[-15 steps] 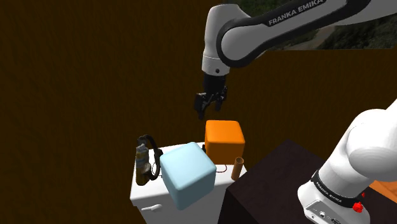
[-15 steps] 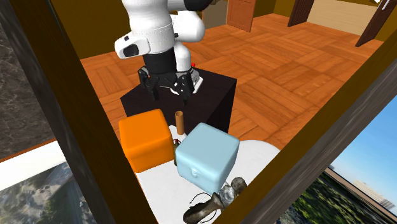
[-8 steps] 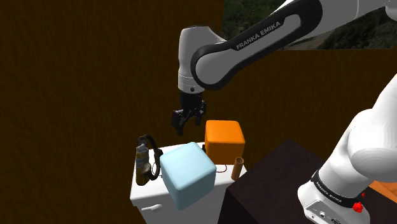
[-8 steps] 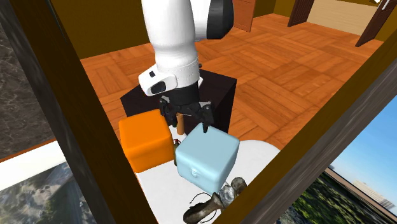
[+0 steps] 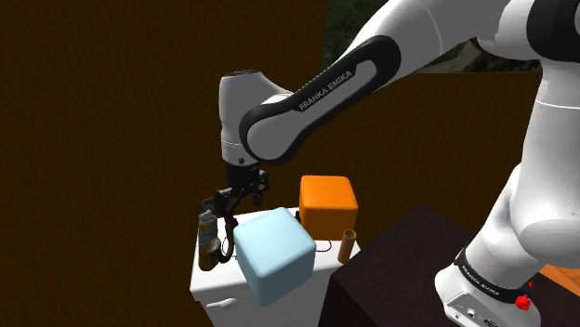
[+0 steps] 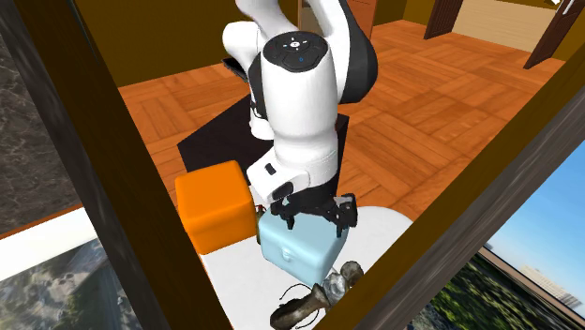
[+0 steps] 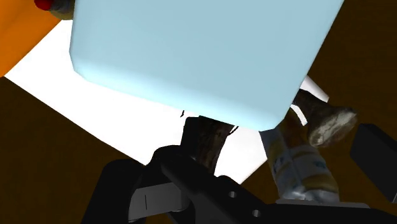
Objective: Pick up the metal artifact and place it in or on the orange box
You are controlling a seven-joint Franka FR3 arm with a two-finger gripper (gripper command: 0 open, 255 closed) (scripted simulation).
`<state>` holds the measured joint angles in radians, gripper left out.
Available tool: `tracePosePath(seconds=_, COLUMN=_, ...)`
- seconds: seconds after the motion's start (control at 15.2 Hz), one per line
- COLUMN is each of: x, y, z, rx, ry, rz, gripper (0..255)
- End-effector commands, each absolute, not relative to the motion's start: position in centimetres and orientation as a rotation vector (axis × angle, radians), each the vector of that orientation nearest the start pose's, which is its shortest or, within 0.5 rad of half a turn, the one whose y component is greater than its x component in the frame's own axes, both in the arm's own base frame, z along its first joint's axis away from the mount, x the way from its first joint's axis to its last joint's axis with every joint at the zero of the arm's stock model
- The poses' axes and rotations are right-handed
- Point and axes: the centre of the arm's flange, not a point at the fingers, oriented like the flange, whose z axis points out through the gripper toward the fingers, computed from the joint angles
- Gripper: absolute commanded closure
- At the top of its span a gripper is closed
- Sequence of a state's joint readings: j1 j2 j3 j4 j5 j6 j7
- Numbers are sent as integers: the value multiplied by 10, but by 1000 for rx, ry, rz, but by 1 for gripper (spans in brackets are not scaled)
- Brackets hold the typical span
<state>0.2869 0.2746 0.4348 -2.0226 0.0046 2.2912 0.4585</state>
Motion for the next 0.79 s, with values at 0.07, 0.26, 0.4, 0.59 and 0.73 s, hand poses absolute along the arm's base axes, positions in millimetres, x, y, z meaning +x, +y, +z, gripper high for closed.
tracePosePath(seconds=0.07, x=460, y=421, z=307, rx=-2999, ry=-400, rz=81, gripper=0)
tracePosePath(seconds=0.26, x=467, y=454, z=287, rx=-2989, ry=-430, rz=88, gripper=0)
tracePosePath(seconds=0.4, x=470, y=474, z=275, rx=-2983, ry=-447, rz=92, gripper=0)
tracePosePath(seconds=0.59, x=469, y=476, z=260, rx=-2983, ry=-447, rz=92, gripper=0)
tracePosePath(seconds=0.73, x=468, y=477, z=249, rx=-2983, ry=-447, rz=92, gripper=0)
